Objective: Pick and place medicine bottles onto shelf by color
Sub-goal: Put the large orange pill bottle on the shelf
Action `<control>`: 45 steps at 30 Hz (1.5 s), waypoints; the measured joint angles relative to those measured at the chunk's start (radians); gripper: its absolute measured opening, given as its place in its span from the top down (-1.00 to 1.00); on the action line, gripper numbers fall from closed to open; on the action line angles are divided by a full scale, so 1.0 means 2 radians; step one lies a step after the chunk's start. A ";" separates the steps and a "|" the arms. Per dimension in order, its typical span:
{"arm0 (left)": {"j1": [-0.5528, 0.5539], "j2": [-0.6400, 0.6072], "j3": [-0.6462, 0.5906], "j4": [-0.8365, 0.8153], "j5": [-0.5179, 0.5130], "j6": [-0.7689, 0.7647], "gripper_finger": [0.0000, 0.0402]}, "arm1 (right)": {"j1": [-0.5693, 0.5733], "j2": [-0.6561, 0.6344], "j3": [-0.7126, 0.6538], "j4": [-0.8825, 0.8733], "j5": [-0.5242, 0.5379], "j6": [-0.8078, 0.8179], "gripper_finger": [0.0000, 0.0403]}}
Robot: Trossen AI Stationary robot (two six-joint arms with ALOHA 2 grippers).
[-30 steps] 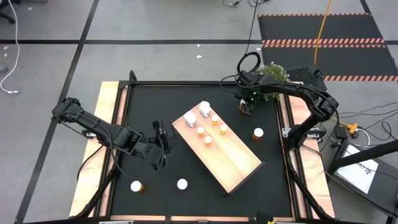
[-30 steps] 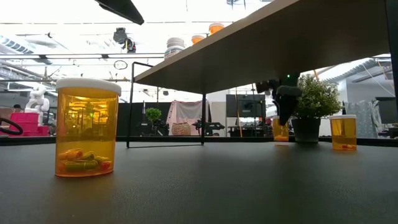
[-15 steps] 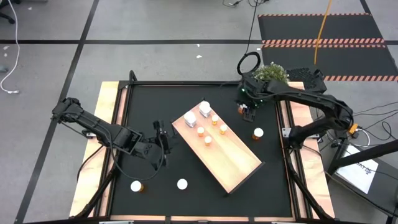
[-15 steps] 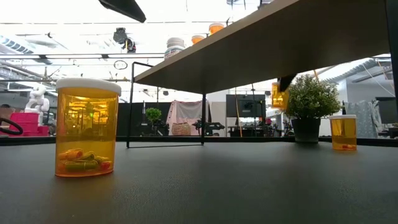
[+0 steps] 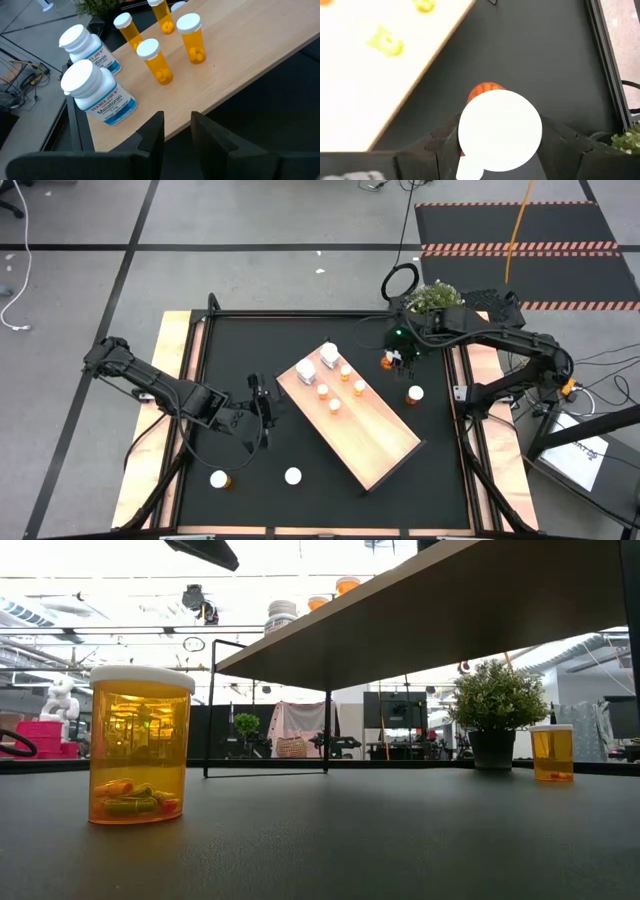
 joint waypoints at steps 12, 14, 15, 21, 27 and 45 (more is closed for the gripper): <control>0.000 0.000 0.000 0.000 0.000 0.000 0.51 | 0.059 0.000 0.053 -0.053 -0.001 0.064 -0.05; 0.000 0.000 0.000 0.000 0.000 0.001 0.51 | 0.074 0.000 0.054 -0.054 -0.003 0.077 -0.05; 0.000 0.000 0.000 -0.001 0.000 0.001 0.51 | 0.082 0.000 0.054 -0.055 -0.004 0.084 -0.05; 0.000 0.000 0.000 -0.001 0.000 0.001 0.51 | 0.126 0.002 0.054 -0.051 -0.024 0.116 -0.05; 0.000 0.000 0.000 0.000 0.000 0.001 0.51 | 0.163 0.020 0.054 -0.019 -0.057 0.142 -0.05; 0.000 0.000 0.000 0.000 0.000 0.000 0.51 | 0.199 0.119 0.104 -0.023 -0.055 0.128 -0.05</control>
